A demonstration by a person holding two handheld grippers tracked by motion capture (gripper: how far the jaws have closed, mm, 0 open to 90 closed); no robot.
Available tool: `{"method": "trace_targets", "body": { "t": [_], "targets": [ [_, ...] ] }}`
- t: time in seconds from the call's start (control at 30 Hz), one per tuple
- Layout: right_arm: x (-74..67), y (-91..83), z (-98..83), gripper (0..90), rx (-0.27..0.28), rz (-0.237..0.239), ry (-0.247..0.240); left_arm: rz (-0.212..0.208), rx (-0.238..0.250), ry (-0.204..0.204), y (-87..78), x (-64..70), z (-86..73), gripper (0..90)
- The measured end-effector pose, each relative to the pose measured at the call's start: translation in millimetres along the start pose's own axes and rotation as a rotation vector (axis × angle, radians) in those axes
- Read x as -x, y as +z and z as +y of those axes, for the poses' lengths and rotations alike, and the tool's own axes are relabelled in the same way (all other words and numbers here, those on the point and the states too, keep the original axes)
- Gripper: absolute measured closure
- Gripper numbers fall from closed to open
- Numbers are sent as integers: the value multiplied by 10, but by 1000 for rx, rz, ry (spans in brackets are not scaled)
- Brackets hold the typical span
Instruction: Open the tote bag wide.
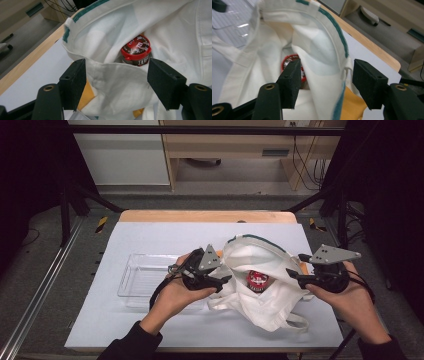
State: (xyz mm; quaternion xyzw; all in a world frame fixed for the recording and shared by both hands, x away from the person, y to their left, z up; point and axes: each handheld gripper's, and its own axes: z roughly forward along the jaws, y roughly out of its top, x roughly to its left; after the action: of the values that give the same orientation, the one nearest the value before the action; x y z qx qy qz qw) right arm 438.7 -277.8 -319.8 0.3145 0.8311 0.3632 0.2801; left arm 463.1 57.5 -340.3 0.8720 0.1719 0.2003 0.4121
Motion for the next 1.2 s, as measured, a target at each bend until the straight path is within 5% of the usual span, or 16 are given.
{"method": "trace_targets", "body": {
  "t": [0.73, 1.2],
  "targets": [
    [149, 212, -128, 360, -23, 17, 47, -83, -89, 80, 263, 441, -154, 306],
    [251, 351, -91, 347, -50, 20, 53, -98, -84, 55, 362, 515, -269, 323]
  ]
}}
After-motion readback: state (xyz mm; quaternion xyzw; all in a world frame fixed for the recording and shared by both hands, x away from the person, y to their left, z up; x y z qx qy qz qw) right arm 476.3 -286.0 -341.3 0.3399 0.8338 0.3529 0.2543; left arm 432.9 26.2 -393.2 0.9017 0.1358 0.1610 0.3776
